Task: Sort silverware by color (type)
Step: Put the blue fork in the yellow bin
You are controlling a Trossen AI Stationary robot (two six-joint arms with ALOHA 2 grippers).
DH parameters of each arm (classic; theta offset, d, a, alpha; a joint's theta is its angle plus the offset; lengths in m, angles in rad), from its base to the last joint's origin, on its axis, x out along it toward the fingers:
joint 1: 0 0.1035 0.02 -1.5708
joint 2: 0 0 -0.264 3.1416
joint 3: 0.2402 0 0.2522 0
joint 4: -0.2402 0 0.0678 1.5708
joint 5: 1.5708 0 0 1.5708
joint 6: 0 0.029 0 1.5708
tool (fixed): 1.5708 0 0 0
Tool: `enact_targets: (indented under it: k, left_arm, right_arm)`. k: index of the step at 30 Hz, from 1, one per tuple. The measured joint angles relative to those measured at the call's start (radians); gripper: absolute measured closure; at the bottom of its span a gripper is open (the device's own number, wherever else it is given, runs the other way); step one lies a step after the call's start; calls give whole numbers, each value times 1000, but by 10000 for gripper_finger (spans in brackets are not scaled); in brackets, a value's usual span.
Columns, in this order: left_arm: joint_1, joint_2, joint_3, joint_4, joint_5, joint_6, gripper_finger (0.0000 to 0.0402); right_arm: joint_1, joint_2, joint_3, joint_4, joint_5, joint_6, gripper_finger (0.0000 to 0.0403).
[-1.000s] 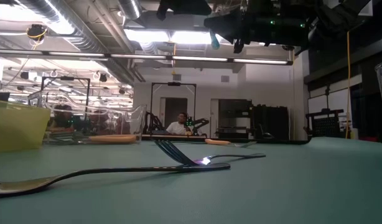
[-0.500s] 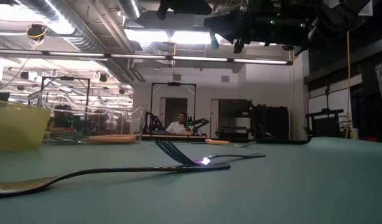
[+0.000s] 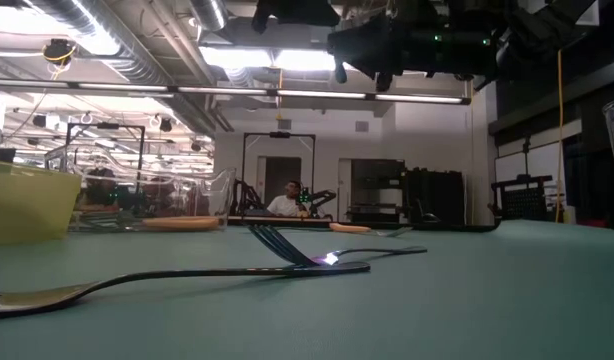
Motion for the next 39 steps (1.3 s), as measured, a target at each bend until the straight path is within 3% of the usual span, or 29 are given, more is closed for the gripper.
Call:
enact_targets:
  k: [15,19,30,36,39]
  left_arm:
    - [-1,-1,0,-261,5,-175,401]
    - [-1,-1,0,-393,63,-289,401]
    - [-1,-2,0,-840,635,-792,401]
    - [-2,-2,0,-1014,934,-904,401]
    - [-1,-2,0,-1112,997,-920,401]
  right_arm:
    - [0,0,0,-195,-2,-1,286]
    - [0,0,0,-224,-1,-2,286]
    - [0,0,-1,-349,-1,-8,286]
    - [0,0,-1,-401,0,-9,286]
    - [0,0,-1,-422,0,-9,286]
